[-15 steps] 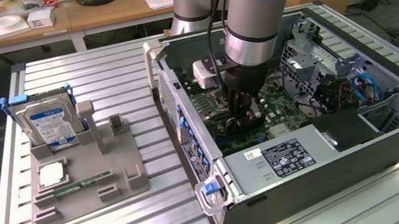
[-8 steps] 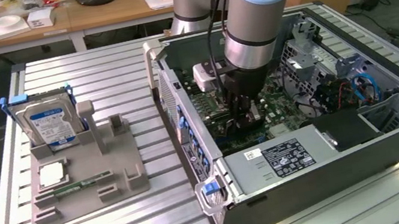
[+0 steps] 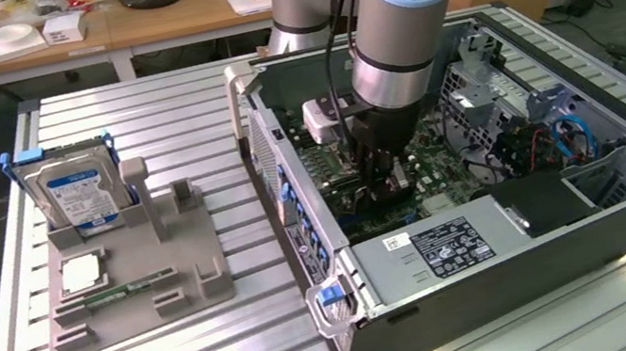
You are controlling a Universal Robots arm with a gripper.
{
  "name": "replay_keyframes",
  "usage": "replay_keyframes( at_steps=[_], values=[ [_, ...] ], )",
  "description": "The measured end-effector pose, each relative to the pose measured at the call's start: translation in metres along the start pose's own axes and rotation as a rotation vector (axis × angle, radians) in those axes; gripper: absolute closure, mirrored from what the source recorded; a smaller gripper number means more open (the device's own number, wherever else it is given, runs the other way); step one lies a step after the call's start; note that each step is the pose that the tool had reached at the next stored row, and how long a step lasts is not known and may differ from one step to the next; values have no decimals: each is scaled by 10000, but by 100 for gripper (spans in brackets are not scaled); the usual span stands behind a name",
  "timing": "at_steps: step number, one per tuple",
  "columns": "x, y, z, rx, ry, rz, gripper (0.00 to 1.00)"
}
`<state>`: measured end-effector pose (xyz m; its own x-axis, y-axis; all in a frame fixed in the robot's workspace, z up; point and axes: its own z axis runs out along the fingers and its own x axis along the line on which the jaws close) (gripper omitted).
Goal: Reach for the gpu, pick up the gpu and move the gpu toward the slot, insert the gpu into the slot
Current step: 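Insert the gpu into the slot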
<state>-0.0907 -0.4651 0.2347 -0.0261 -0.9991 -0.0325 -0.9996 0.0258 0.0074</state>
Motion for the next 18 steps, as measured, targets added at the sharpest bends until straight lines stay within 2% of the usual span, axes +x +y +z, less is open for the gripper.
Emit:
replay_keyframes(
  at_steps=[3,4,5,6,18],
  values=[
    [0,1,4,2,-18,1,73],
    [0,1,0,1,-19,2,68],
    [0,1,-9,-1,-15,1,68],
    [0,0,-22,2,-19,0,61],
    [-10,2,-316,74,-62,-3,61]
  ],
)
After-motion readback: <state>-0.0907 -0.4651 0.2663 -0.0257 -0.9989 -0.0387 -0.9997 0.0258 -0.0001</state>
